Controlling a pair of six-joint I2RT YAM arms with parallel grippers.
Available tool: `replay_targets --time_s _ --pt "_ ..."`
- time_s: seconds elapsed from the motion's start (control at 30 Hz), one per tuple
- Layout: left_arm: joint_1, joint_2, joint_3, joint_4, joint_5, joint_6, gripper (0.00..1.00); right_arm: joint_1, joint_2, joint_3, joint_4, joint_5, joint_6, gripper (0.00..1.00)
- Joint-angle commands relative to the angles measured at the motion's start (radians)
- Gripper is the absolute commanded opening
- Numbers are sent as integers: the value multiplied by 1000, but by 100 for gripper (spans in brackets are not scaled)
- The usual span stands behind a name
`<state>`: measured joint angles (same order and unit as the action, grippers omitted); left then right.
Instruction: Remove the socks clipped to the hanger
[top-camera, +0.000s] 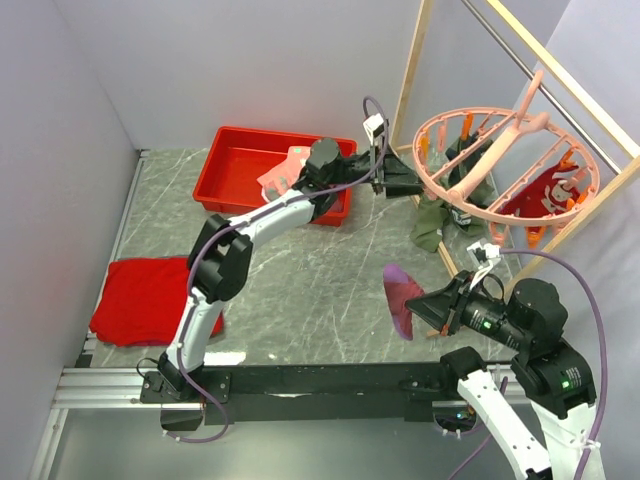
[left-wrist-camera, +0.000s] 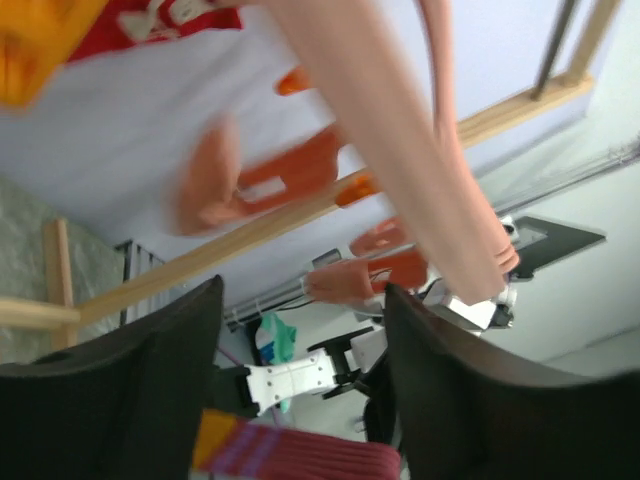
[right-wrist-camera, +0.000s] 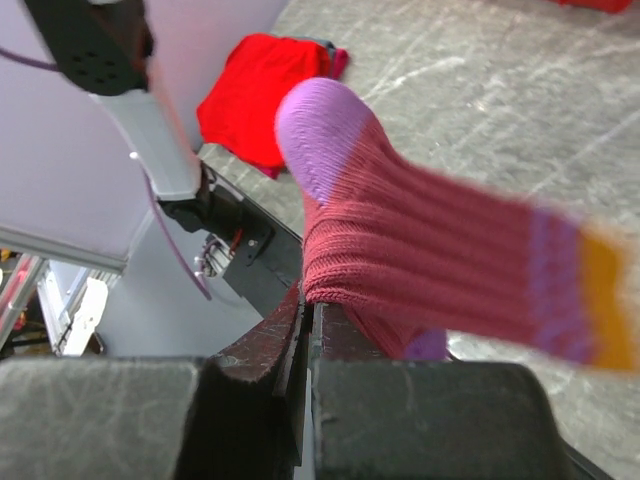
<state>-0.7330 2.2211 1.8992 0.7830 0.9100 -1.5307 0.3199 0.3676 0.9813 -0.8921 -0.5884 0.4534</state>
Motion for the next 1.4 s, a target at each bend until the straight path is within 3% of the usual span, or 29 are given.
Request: replay_targets --time_s 0.0,0.2,0.53,0.67,0.8,1.0,1.13,1.23,1.3,1.33,1.37 --pt "36 -135 -52 -221 -6 190 79 -4 8 26 -10 44 -16 0" --pt "107 -242 -118 -371 -43 302 79 -2 31 26 -11 55 -15 0" --pt "167 -492 -282 -776 -197 660 80 -1 91 33 4 52 -33 0" --pt "158 -592 -408 -734 -116 708 79 -4 120 37 24 39 -47 0" --pt "74 -718 -564 -682 -31 777 80 -2 149 43 42 12 -59 0" --pt "-52 -750 -634 -662 18 796 79 -2 175 36 71 -39 -74 0" --pt "-109 -718 -594 -758 -22 854 79 -2 175 31 90 -60 -74 0" --pt "-138 -692 -575 -763 0 847 75 -1 174 23 102 -62 -65 0" --pt "-143 -684 -569 -772 -11 850 65 -1 169 22 110 -64 -58 0" --pt "-143 -684 -569 -777 -14 847 57 -2 169 22 111 -64 -55 0" --pt "-143 -683 -562 -780 -28 851 40 -2 163 17 114 -60 -50 0"
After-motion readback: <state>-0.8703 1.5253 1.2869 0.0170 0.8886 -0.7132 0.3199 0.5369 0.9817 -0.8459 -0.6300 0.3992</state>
